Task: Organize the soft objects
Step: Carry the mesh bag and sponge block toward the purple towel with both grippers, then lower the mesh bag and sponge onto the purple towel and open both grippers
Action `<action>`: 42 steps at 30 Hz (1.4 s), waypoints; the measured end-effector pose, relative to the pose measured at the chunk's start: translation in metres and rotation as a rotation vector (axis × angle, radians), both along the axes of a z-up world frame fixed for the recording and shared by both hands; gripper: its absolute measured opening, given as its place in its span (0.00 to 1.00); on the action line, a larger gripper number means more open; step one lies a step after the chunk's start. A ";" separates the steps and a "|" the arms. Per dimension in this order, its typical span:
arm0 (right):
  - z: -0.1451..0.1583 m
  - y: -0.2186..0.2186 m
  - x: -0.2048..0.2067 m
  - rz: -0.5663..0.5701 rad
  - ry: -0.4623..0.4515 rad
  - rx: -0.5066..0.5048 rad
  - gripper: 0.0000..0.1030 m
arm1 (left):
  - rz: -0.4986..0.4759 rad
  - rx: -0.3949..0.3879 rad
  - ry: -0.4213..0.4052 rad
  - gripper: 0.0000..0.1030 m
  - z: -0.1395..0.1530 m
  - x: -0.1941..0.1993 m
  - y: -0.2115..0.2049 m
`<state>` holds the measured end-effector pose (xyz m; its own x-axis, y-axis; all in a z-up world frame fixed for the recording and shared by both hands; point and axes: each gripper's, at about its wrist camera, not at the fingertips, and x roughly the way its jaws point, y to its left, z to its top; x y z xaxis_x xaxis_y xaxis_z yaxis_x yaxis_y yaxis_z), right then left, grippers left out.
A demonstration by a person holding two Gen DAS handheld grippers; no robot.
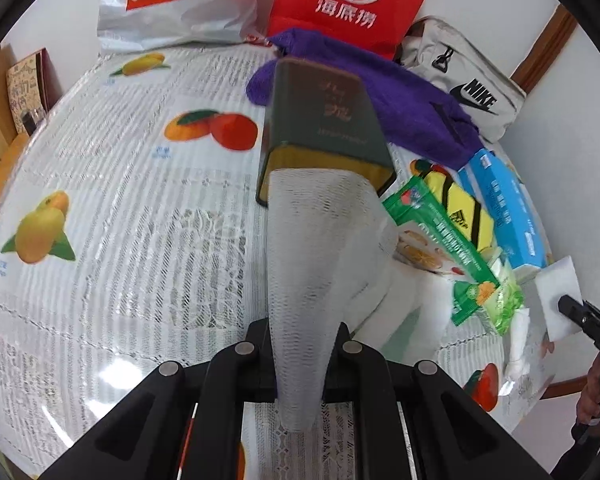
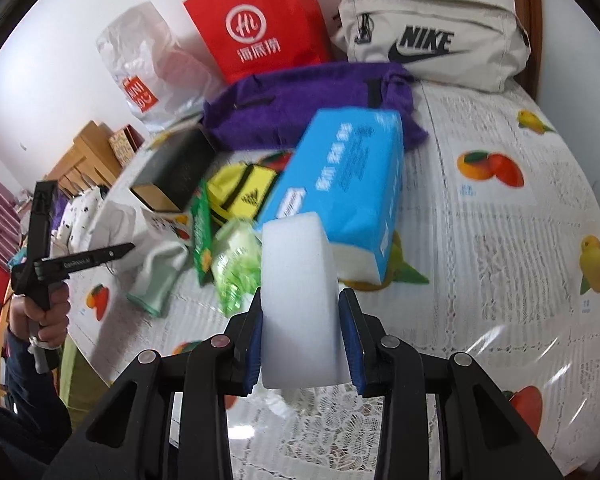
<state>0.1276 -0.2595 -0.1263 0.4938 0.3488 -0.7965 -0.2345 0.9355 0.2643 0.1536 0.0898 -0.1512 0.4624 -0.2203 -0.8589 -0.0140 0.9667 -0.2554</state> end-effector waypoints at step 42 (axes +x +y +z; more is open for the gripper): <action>0.060 0.004 0.153 0.001 -0.141 0.003 0.34 | -0.024 0.084 -0.192 0.11 0.098 0.136 -0.020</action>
<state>0.2804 -0.2555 -0.0659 0.6003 0.3516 -0.7183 -0.2707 0.9345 0.2312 0.2894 0.0697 -0.0532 0.6150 -0.1644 -0.7712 0.0505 0.9842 -0.1695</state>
